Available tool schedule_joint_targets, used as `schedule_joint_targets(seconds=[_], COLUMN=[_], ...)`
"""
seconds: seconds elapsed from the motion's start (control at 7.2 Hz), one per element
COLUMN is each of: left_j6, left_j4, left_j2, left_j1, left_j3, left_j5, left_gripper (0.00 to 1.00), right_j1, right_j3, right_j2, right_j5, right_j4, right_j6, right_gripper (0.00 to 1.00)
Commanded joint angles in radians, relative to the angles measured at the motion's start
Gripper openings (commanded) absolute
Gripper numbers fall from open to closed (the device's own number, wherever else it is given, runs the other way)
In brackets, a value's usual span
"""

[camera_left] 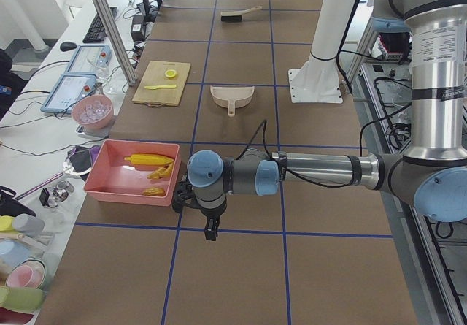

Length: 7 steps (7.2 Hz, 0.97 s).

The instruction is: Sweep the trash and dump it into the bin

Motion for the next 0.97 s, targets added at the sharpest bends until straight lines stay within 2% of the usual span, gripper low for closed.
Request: schedule_joint_targets(seconds=[0.0,0.83], left_j6=[0.0,0.0], left_j4=[-0.001,0.001], left_j2=[0.0,-0.003], left_j1=[0.0,0.002], left_j3=[0.0,-0.009], left_j5=[0.0,-0.002], left_gripper=[0.99,0.99], right_j1=[0.0,0.0], right_j3=[-0.001,0.001], right_j2=[-0.003,-0.011], right_j5=[0.0,0.001], right_j4=[0.0,0.0], right_j6=[0.0,0.001], right_gripper=[1.0,1.0])
